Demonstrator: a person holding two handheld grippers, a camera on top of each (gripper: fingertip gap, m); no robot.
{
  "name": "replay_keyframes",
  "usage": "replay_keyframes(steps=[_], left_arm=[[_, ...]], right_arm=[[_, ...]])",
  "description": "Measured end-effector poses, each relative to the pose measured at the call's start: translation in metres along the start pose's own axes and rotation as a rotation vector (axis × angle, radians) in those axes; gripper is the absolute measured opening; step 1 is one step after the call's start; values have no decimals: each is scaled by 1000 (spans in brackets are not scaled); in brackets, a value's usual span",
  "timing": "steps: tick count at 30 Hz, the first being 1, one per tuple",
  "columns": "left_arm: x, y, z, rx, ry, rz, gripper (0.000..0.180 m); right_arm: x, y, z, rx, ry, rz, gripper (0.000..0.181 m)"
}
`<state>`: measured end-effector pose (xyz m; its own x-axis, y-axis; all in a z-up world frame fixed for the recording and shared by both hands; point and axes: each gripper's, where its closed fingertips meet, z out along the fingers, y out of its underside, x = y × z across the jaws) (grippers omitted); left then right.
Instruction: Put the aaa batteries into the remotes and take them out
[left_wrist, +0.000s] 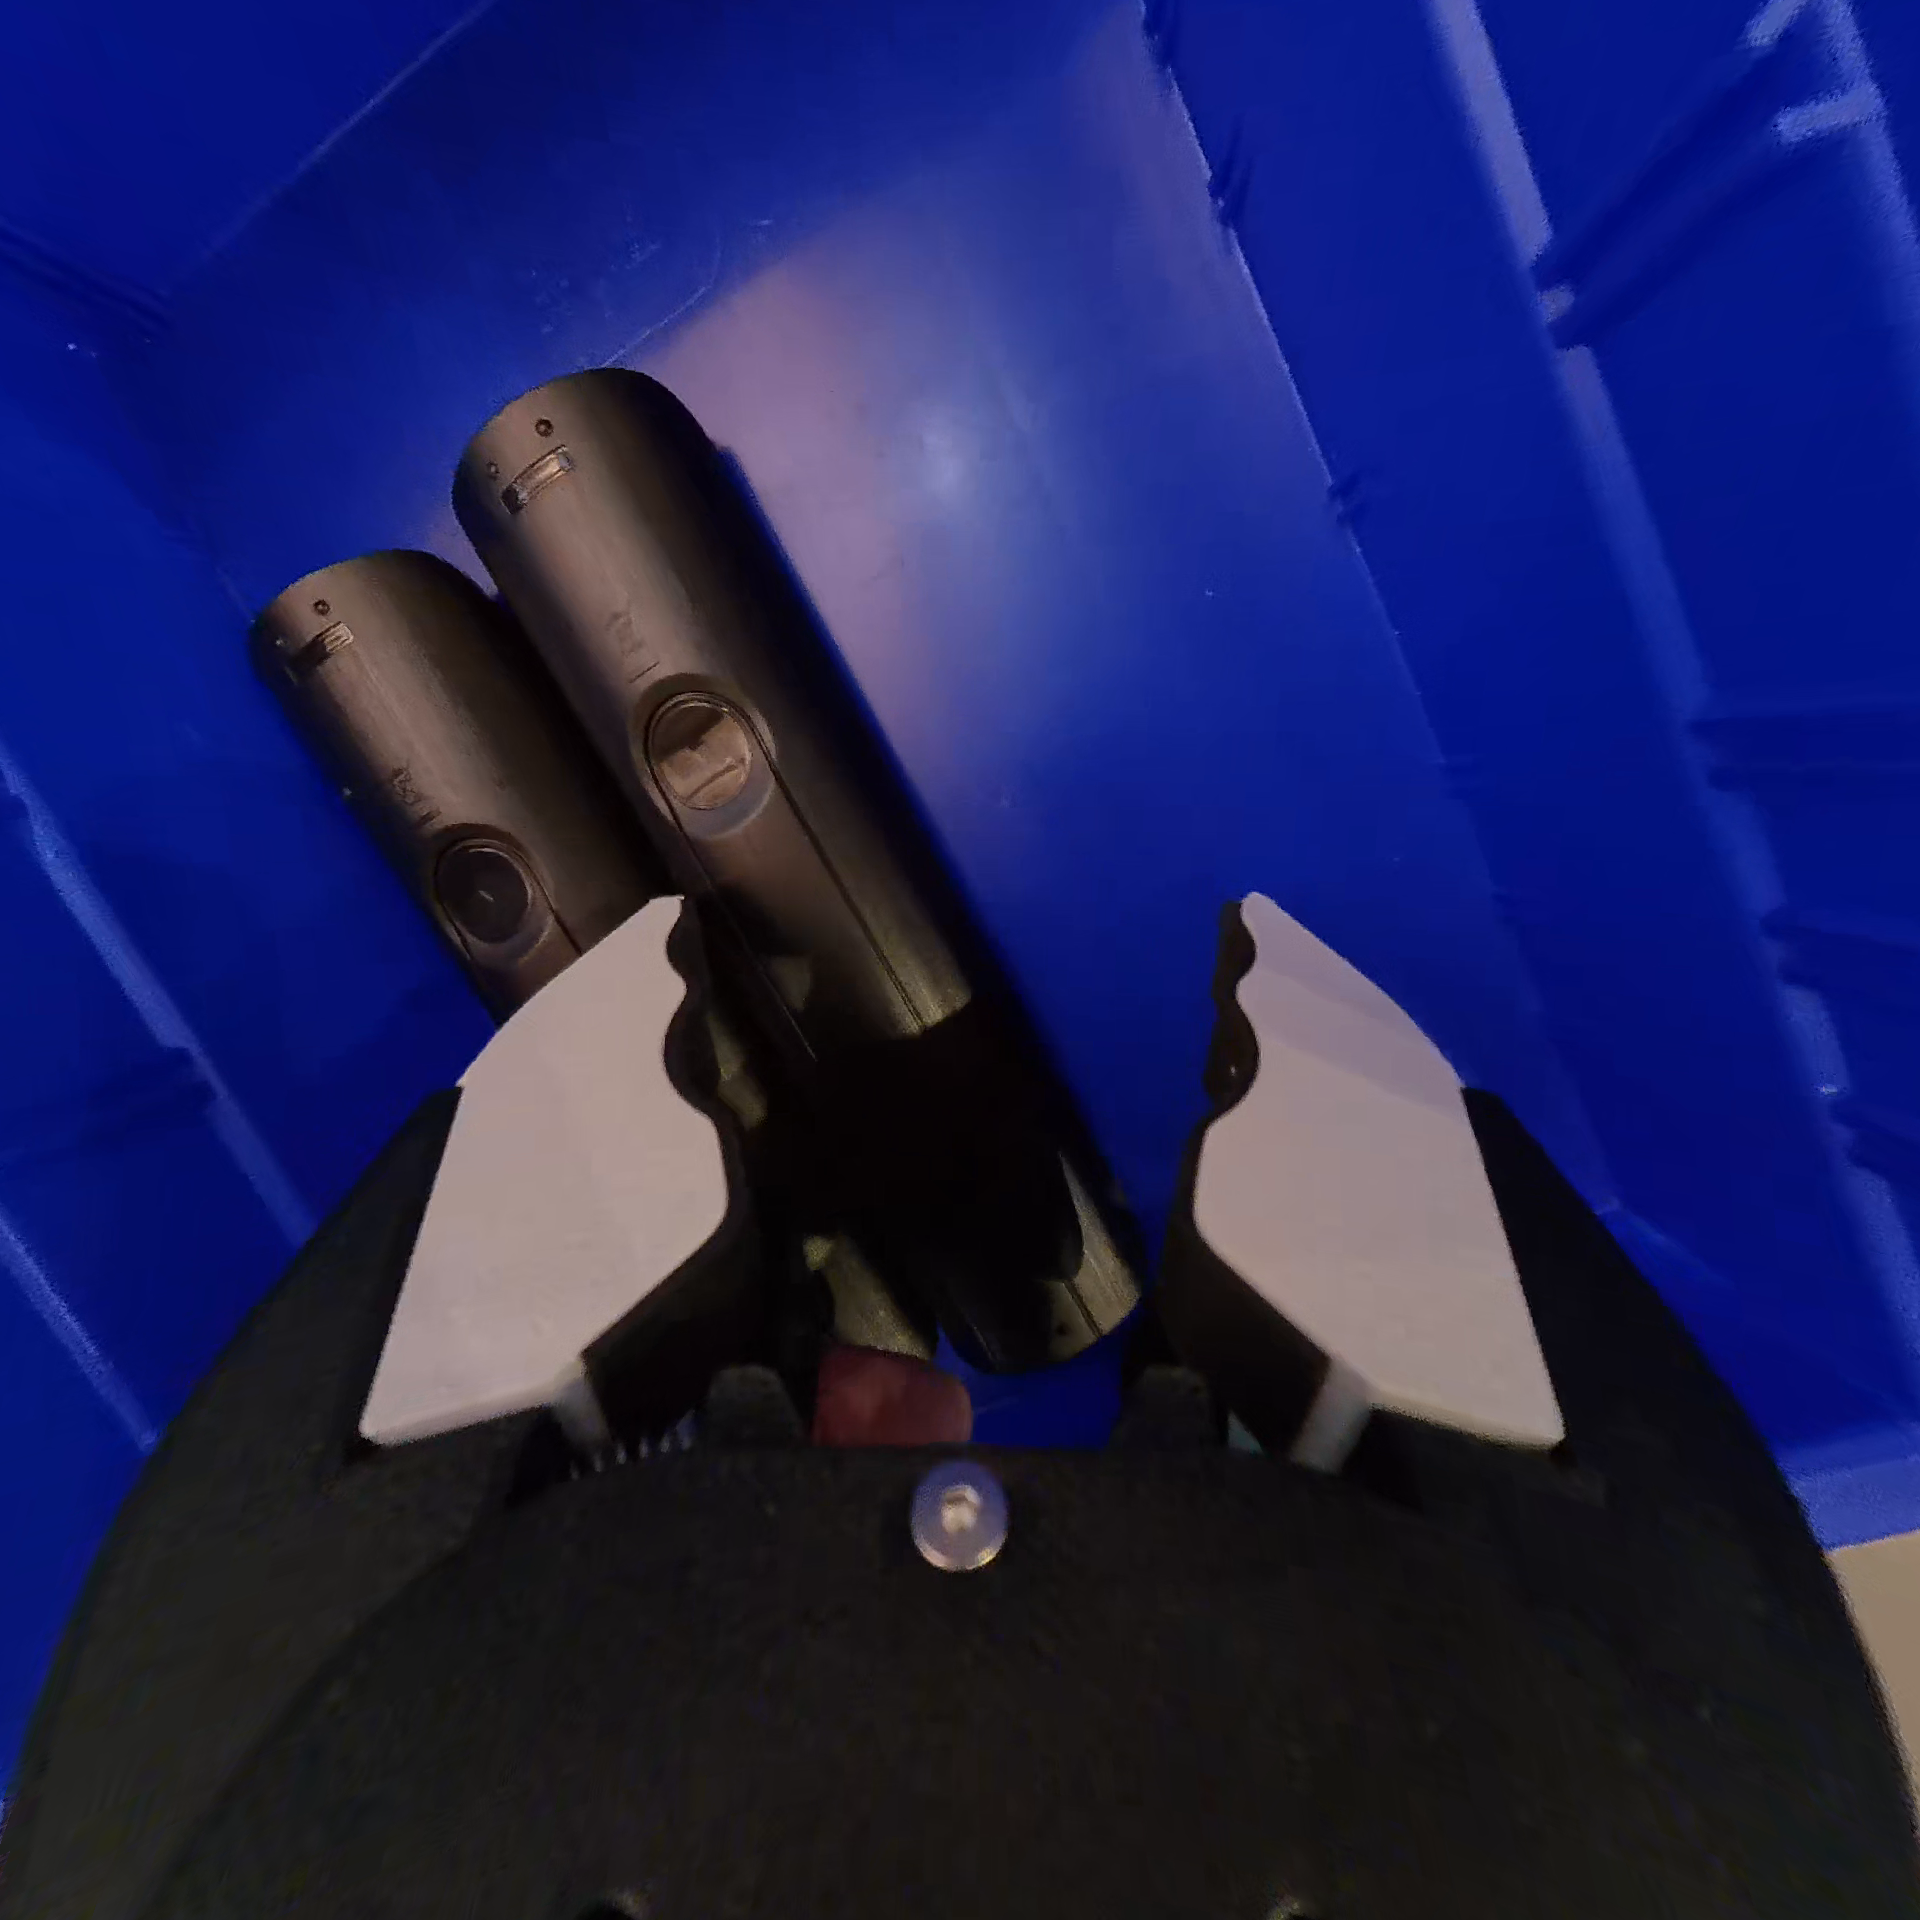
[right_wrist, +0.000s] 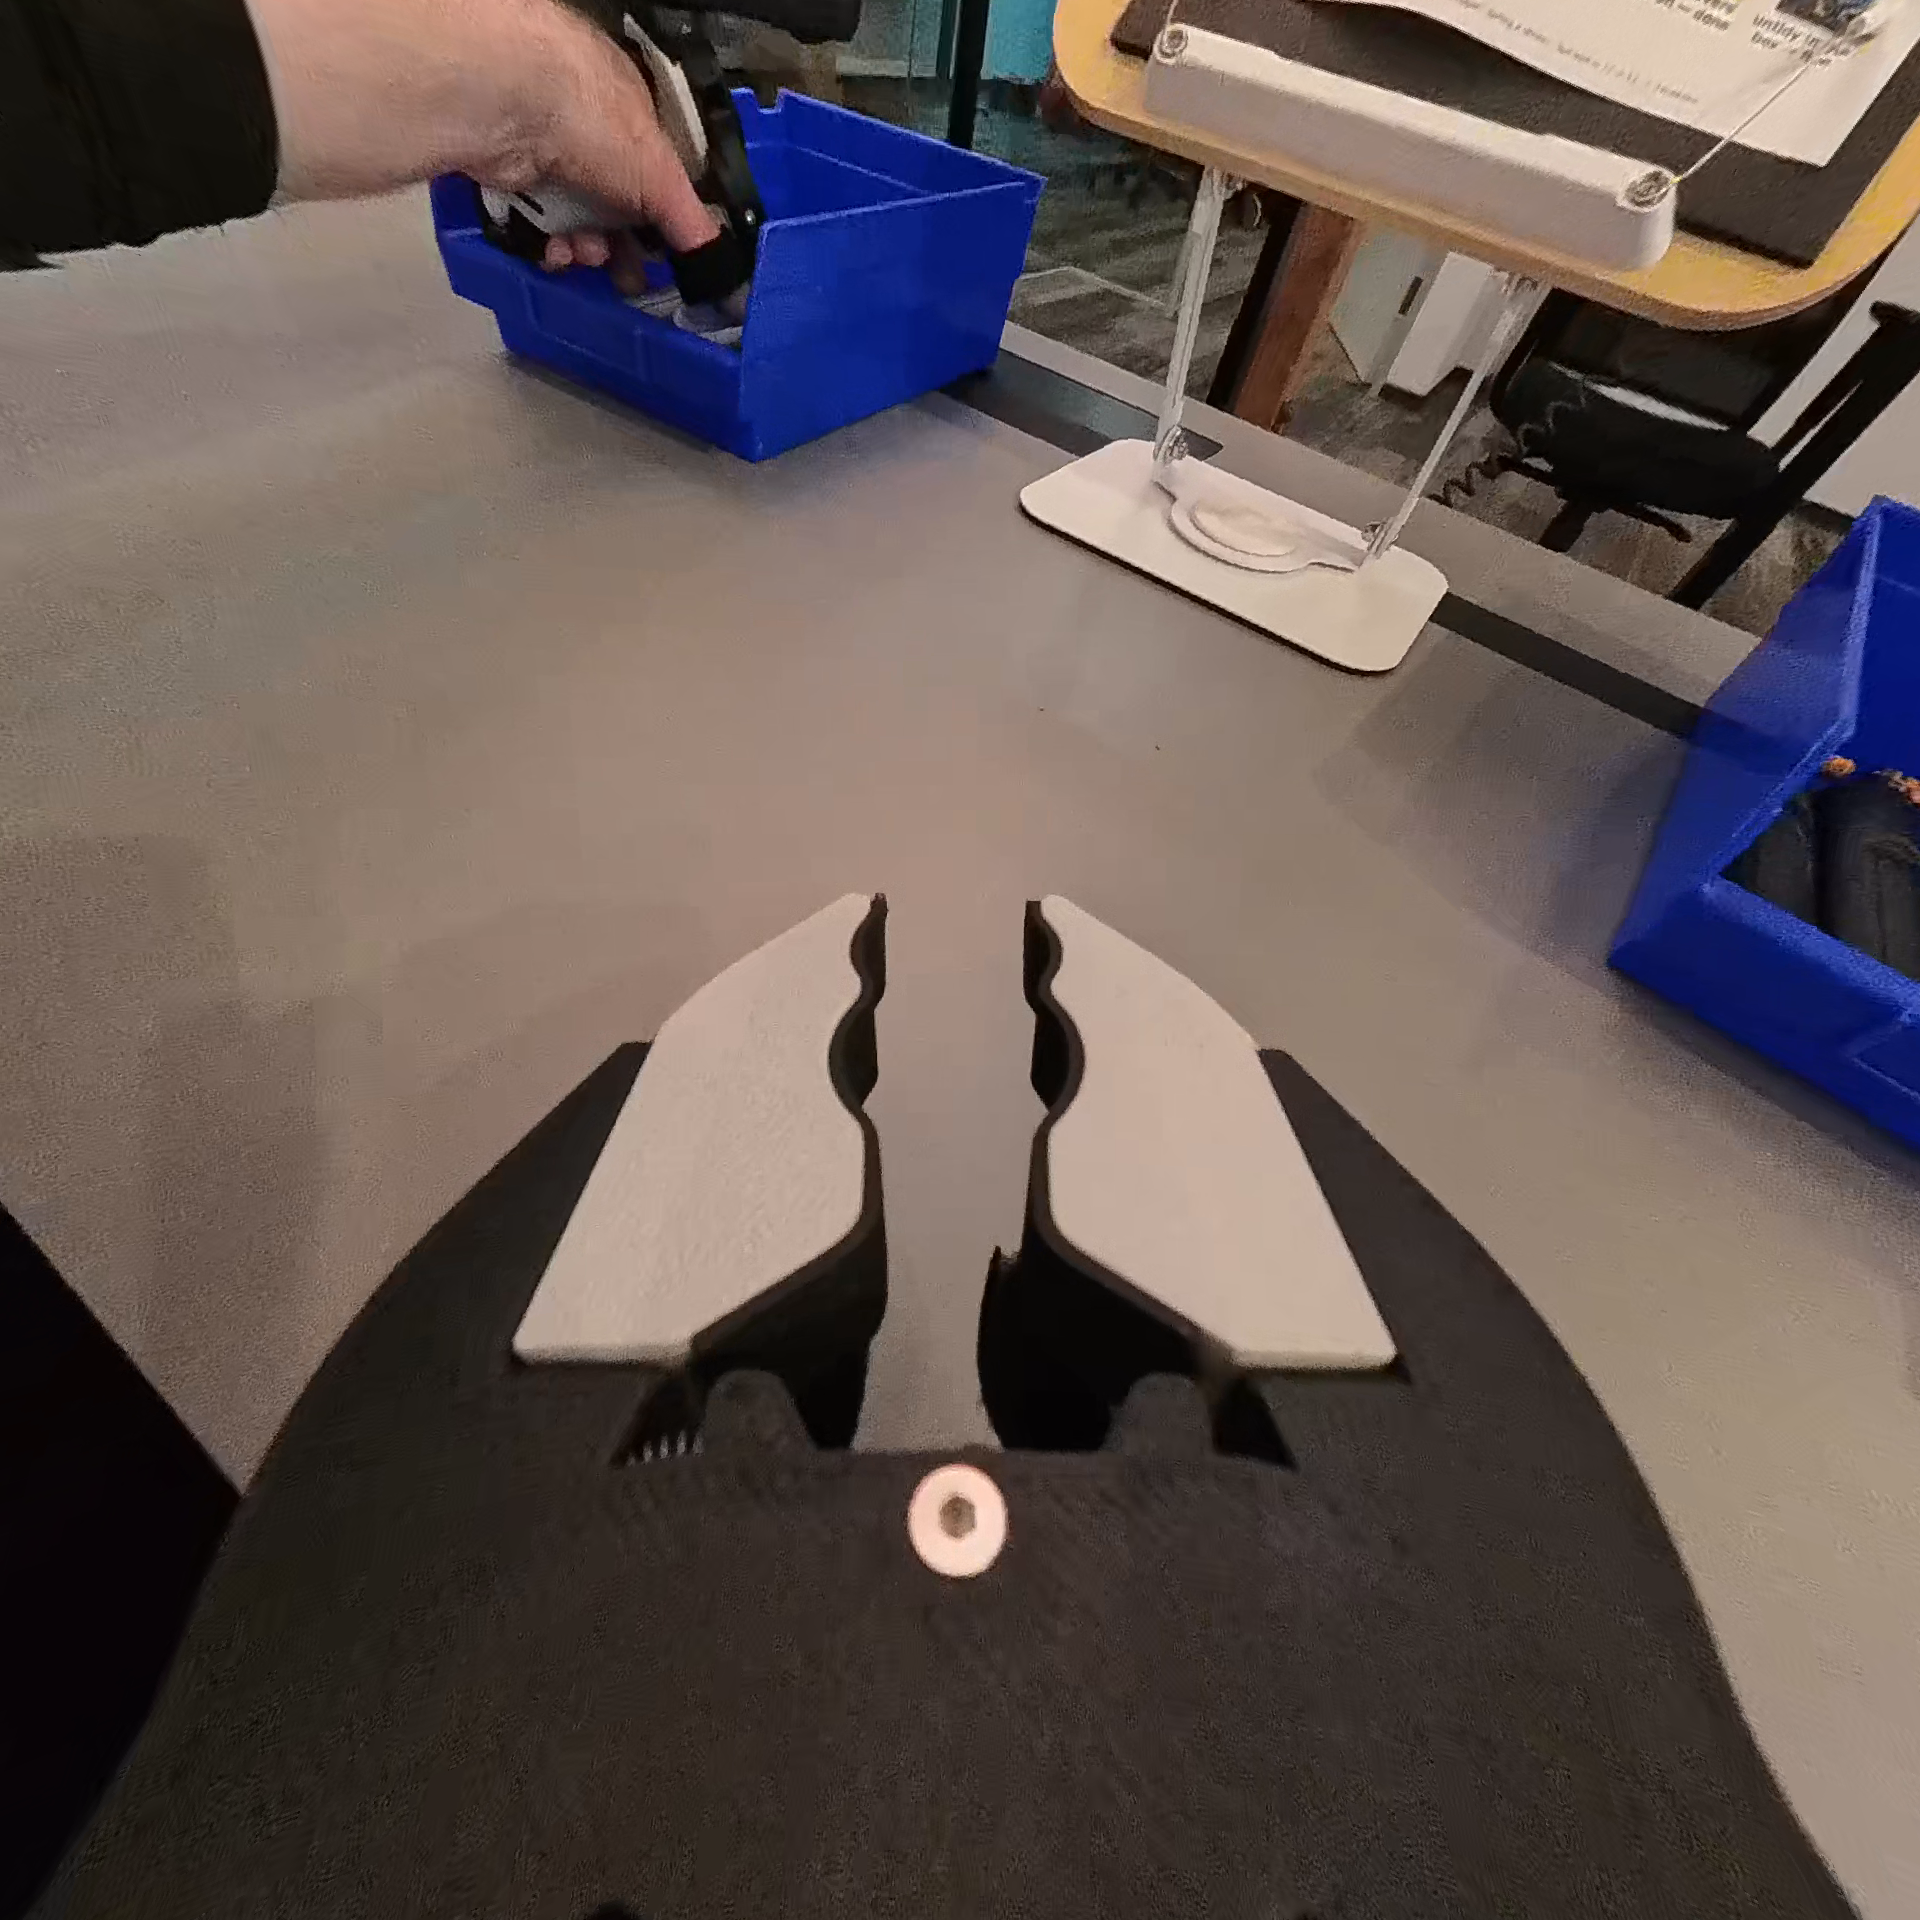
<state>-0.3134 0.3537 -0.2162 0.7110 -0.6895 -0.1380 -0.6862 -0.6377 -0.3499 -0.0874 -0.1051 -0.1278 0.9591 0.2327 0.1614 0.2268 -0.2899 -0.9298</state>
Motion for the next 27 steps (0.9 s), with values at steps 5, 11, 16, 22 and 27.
replay_keyframes(steps=[5, 11, 16, 22, 27], left_arm=[[3, -3, -1, 34, 31, 34, 86], [-3, -2, 6, 9, 101, -16, 89], [-7, -4, 9, 4, 134, -48, 78], [-17, -9, 10, 45, 116, -51, 53], [-16, -11, 9, 68, 128, -3, 52]], right_arm=[[-14, 7, 13, -30, -65, -22, 25], [-25, 9, 23, -58, -102, -99, 25], [-29, 9, 26, -60, -123, -105, 25], [-30, 6, 26, -41, -149, -81, 25], [-33, 11, 31, -64, -167, -89, 25]])
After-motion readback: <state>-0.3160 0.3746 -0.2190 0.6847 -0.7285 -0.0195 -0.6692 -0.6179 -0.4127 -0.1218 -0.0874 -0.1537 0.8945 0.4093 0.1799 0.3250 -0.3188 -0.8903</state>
